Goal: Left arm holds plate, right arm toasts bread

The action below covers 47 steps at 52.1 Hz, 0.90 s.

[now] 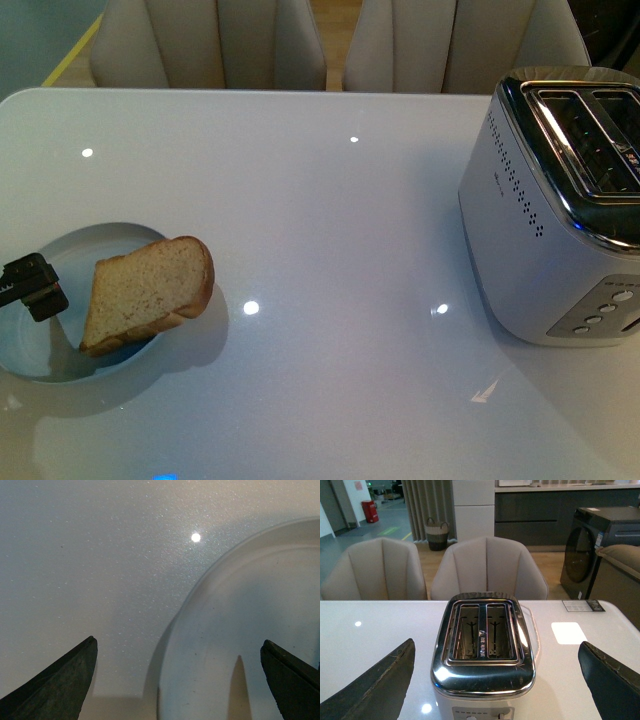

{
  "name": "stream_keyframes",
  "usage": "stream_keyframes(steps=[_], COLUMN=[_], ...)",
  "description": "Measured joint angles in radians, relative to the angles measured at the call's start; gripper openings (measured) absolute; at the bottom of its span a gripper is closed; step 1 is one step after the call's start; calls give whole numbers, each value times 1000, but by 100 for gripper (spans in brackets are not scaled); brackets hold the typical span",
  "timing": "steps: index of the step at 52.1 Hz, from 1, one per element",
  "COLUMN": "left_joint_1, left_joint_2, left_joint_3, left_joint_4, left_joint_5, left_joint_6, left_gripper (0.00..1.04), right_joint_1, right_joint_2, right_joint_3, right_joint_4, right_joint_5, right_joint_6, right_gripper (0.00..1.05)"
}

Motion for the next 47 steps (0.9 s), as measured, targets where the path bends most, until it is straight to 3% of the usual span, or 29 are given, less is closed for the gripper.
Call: stream_keyframes(steps=[26,36,47], left_joint_1=[-24,-20,-12], left_joint_2=[54,54,54], left_joint_3=[2,-10,-24], left_joint_4=[32,40,51], left_joint_5=[76,91,98], left_joint_6=[-8,-13,-24], left_gripper=[97,72,37], right_joint_1=[0,0,0], right_joint_2=[0,0,0], right_joint_3=[0,0,0], right_joint_4=[0,0,0], right_joint_5=[0,0,0], right_joint_6=[0,0,0], right_gripper=[96,96,96])
